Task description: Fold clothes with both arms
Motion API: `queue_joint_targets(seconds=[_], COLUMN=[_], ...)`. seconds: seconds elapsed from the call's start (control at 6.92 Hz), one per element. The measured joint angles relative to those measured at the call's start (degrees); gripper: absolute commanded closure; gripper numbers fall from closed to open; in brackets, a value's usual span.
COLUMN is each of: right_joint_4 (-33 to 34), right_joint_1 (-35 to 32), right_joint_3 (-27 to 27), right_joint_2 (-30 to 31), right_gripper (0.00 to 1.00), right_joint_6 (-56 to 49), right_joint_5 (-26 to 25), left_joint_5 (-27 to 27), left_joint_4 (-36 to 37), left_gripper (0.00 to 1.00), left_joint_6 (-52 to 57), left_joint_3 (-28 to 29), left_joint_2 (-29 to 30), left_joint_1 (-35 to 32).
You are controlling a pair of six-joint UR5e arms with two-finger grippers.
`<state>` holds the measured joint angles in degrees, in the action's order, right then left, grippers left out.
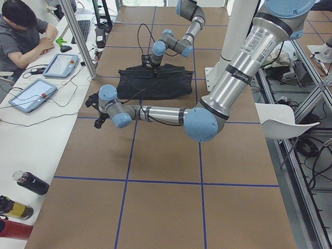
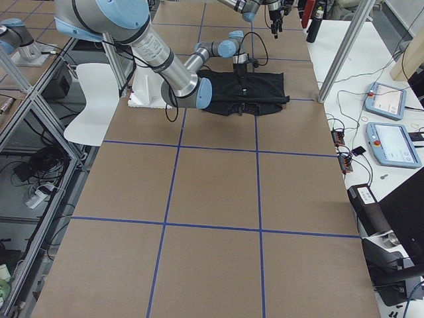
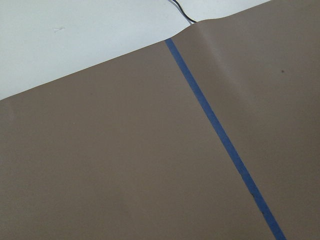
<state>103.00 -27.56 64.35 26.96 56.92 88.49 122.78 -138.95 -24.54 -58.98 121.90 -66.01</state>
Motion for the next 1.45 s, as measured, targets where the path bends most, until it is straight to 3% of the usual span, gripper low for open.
queue_joint_targets(seconds=[1.45], right_joint_4=[0.77], right_joint_1=[0.83], right_joint_3=[-1.38], right_joint_2=[0.32], right_gripper=[0.00], right_joint_6=[-1.69], right_joint_5=[-0.23], left_joint_5=[0.00], left_joint_4=[0.00], left_gripper=[0.00], left_joint_6=[-0.29], left_joint_3=[-0.29], left_joint_2=[-0.02], left_joint_1=[0.06])
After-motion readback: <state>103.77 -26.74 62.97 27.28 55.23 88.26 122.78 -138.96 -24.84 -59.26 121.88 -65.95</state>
